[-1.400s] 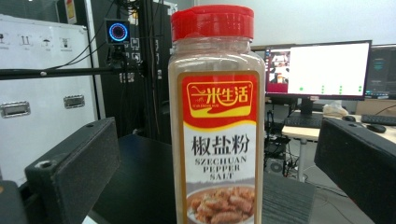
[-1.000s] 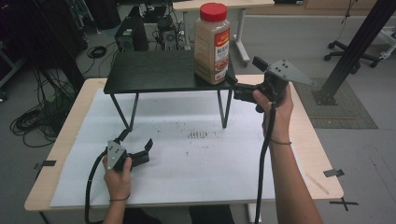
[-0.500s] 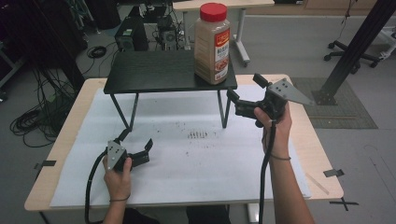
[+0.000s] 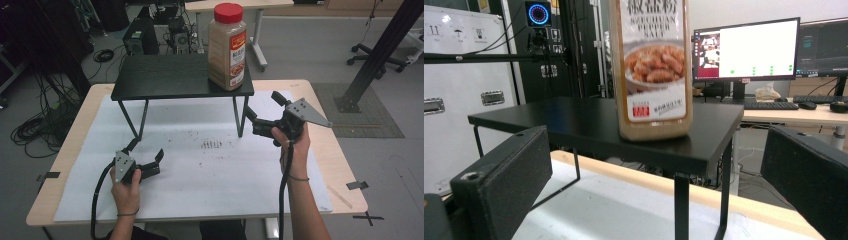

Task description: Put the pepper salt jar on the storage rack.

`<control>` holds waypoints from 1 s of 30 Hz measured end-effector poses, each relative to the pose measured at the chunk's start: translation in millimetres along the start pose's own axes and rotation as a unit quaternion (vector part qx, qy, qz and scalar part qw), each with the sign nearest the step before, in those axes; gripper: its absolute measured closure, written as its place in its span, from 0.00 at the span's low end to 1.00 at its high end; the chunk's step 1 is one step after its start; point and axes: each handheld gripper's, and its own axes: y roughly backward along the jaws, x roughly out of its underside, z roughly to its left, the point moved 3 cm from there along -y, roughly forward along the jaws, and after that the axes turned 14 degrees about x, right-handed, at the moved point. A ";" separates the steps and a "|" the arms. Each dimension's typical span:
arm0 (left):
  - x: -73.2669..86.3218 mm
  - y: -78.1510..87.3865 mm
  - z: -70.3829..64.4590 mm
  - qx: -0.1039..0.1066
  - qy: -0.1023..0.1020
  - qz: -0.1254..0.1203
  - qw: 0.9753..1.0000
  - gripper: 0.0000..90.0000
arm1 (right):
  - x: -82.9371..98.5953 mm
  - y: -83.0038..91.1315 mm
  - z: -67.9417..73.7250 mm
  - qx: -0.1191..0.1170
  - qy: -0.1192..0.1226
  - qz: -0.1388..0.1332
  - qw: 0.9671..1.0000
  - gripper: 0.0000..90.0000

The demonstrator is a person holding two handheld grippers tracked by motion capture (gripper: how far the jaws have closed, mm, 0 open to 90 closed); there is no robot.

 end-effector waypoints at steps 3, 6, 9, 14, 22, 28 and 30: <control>0.1 -0.1 -0.3 0.001 0.002 0.000 1.000 0.00 | 9.3 2.3 -2.1 0.004 0.000 0.002 1.000 0.00; 0.1 -0.1 -0.2 0.001 0.004 0.000 1.000 0.00 | 18.9 4.5 -4.3 0.006 -0.003 0.006 1.000 0.00; 0.2 -0.3 -0.1 0.001 0.004 0.000 1.000 0.00 | 28.8 6.4 -6.4 0.006 -0.008 0.010 1.000 0.00; 0.2 -0.4 -0.4 0.001 0.005 0.000 1.000 0.00 | 42.2 8.0 -9.1 0.007 -0.014 0.015 1.000 0.00; 0.2 -0.3 0.0 0.001 0.005 0.000 1.000 0.00 | 66.3 10.7 -11.9 0.007 -0.021 0.029 0.999 0.00; 0.2 -0.2 0.0 0.001 0.005 0.001 1.000 0.00 | 83.3 12.9 -14.9 0.008 -0.029 0.040 0.999 0.00; 0.2 -0.2 0.0 0.001 0.004 0.001 1.000 0.00 | 88.3 13.5 -15.7 0.009 -0.031 0.043 0.999 0.00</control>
